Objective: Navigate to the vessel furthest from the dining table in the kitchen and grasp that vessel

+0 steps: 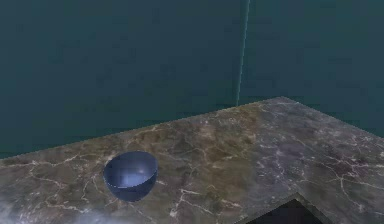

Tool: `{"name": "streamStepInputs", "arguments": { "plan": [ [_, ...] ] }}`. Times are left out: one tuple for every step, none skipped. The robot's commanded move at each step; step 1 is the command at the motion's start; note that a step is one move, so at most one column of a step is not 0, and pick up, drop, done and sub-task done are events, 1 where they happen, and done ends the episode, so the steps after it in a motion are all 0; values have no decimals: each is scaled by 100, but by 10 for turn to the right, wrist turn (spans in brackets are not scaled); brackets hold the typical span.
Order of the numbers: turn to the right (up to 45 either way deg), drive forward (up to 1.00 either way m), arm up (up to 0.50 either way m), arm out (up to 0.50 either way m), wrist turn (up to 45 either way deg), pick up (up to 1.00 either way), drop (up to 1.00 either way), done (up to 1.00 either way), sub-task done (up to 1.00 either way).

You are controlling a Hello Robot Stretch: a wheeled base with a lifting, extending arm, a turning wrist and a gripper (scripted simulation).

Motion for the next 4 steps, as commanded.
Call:
{"name": "streamStepInputs", "arguments": {
  "plan": [
    [0, 0, 38, 0, 0, 0, 0, 0, 0],
    [0, 0, 0, 36, 0, 0, 0, 0, 0],
    [0, 0, 0, 0, 450, 0, 0, 0, 0],
    [0, 0, 0, 0, 450, 0, 0, 0, 0]
  ]
}}
